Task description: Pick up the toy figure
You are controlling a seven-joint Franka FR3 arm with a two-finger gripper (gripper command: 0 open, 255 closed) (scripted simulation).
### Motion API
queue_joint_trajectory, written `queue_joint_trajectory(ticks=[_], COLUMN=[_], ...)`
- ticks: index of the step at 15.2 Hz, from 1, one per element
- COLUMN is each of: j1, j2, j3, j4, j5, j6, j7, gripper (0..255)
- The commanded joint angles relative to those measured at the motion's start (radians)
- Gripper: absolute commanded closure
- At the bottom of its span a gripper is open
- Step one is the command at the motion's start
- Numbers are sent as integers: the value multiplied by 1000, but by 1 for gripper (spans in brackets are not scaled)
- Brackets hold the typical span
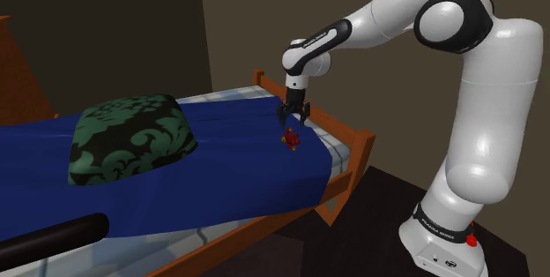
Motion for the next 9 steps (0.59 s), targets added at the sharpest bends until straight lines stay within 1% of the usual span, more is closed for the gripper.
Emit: queue_joint_trajectory(ticks=[1, 5, 7, 8, 9], j1=[0, 0, 0, 0, 0], j2=[19, 55, 55, 53, 53], j3=[2, 5, 5, 5, 6], j4=[-5, -20, -20, -22, -21], j5=[6, 17, 17, 17, 17], j6=[22, 73, 73, 72, 72], j7=[-4, -19, -19, -18, -18], gripper=[0, 0, 0, 255, 255])
